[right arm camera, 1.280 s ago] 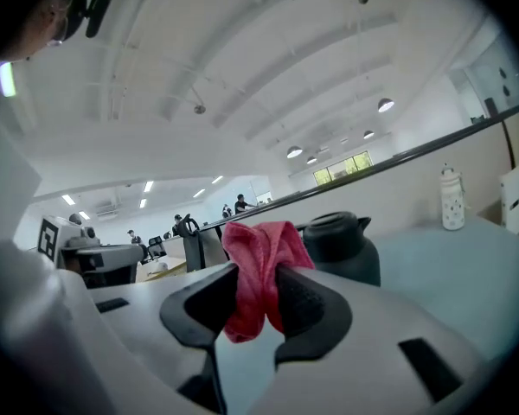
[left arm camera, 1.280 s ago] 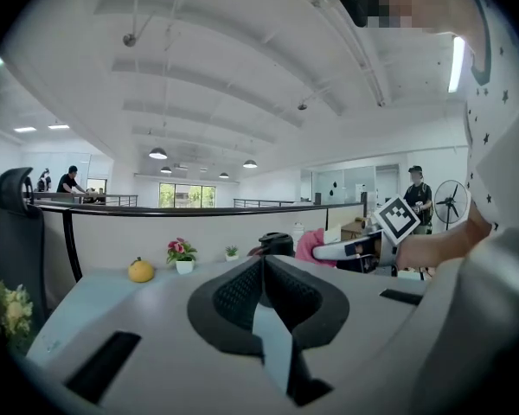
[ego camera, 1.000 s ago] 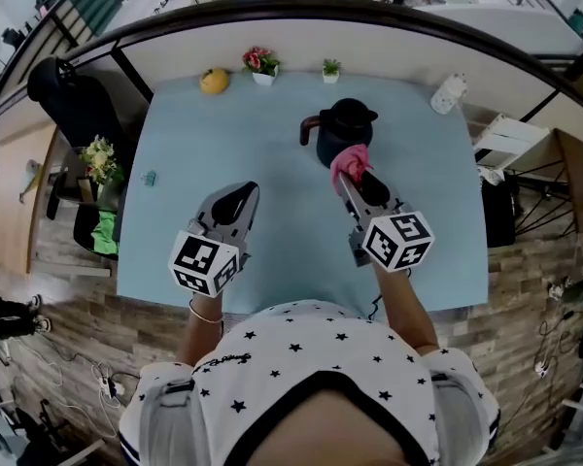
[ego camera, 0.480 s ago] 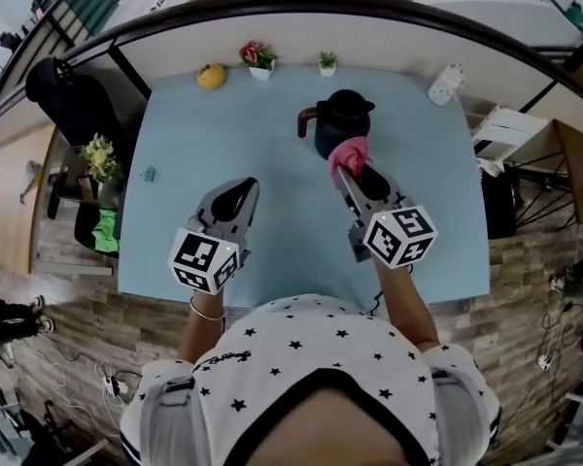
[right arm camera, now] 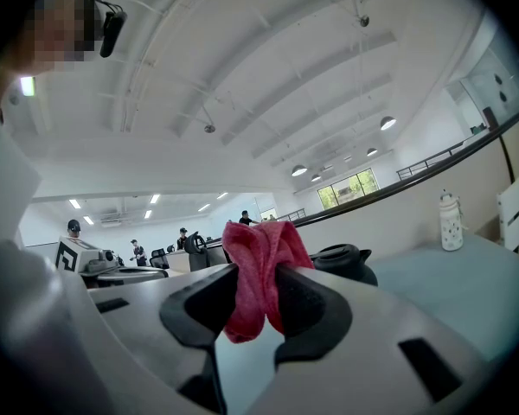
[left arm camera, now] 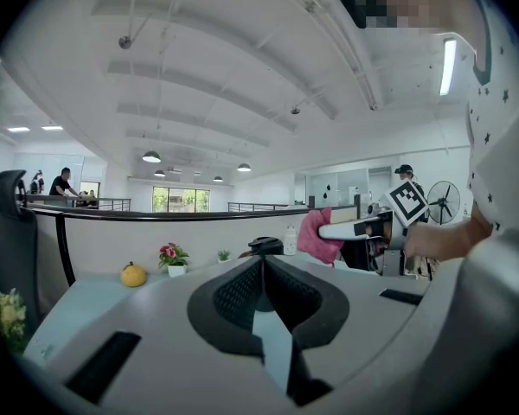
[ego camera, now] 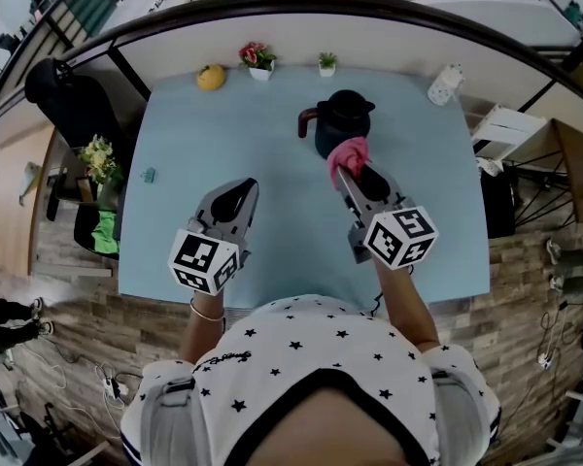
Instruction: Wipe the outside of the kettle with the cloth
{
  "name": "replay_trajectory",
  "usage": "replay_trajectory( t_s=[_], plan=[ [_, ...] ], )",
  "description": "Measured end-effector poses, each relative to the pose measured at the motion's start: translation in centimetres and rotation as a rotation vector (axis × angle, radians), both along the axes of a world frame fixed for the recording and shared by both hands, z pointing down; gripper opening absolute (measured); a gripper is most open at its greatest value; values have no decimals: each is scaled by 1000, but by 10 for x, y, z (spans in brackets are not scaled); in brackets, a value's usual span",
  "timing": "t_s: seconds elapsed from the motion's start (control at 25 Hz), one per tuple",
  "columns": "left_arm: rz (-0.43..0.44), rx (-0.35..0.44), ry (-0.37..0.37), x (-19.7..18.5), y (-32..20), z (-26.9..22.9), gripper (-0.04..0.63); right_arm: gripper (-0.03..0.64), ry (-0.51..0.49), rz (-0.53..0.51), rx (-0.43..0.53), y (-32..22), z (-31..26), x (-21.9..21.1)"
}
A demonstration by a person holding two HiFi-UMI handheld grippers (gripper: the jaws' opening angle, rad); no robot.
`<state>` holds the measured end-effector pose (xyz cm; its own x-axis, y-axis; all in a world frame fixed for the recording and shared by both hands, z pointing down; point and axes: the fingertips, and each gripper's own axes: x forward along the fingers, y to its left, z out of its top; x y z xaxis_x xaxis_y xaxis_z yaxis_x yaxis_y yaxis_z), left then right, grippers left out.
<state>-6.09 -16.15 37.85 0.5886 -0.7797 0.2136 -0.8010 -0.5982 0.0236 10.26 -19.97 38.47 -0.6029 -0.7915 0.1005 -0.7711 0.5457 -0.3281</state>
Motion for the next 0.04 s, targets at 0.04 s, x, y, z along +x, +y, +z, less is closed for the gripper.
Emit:
replay_trajectory(
  t_s=[0.04],
  plan=[
    [1,1,1,0,0,0,32,127,-1,0,1,0,-1,-1]
  ],
)
